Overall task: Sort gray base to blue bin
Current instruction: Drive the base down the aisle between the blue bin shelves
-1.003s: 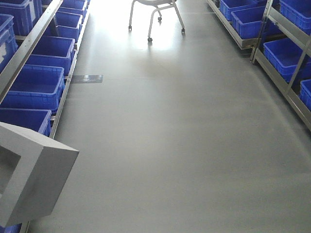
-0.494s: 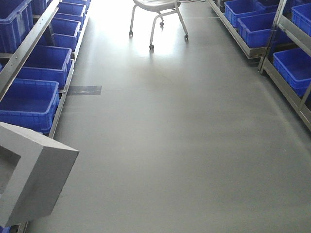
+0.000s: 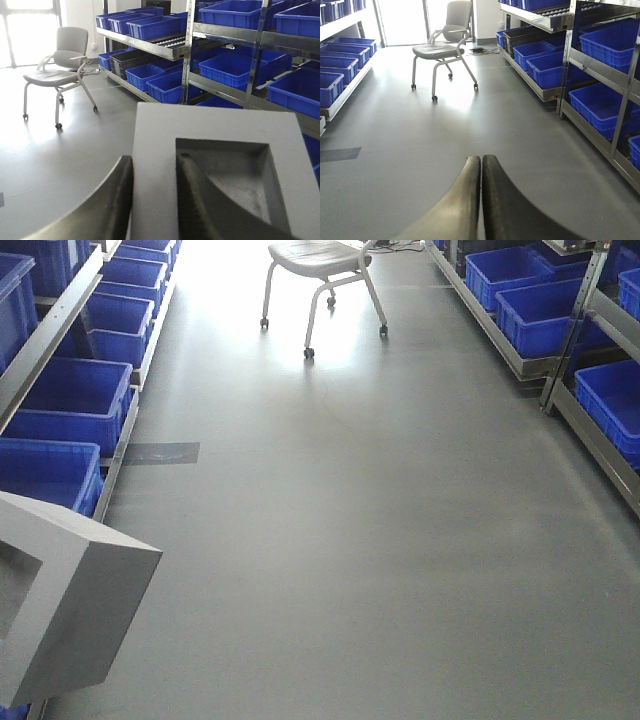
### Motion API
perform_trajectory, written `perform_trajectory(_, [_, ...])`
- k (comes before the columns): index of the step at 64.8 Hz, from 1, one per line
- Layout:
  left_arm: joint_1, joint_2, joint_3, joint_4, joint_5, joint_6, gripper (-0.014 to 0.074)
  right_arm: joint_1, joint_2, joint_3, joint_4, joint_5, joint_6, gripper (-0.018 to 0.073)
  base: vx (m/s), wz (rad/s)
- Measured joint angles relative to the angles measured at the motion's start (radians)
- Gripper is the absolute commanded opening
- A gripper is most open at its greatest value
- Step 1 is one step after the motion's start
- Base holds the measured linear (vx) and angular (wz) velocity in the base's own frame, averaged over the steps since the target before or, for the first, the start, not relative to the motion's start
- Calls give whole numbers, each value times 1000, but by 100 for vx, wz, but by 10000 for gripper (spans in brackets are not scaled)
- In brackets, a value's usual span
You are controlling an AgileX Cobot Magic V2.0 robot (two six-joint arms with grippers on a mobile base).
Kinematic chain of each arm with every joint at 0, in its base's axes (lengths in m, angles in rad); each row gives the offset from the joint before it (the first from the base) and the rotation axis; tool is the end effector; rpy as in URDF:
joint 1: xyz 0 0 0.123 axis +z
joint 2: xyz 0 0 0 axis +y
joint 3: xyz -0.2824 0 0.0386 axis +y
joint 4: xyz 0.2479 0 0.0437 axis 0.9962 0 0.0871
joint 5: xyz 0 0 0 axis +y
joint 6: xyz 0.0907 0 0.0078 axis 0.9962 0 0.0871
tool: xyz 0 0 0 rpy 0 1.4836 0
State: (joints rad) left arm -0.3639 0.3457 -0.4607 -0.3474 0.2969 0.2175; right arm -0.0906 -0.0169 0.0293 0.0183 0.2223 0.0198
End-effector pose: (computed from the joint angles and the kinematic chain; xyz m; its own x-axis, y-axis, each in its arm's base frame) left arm 0.0705 -0.0366 0.3197 -0.1239 -0.0759 -0.9894 0.4356 0.8917 -0.1229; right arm 0.0552 -0.0046 0.1839 -0.1430 0.0508 -0.9884 0.0919 0.9950 0.0378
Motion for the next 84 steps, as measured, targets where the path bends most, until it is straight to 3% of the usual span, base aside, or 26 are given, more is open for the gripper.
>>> perform_trajectory(84, [0,0,0,0,0,0,20,0,0,0,0,0,0,-5,36,-2])
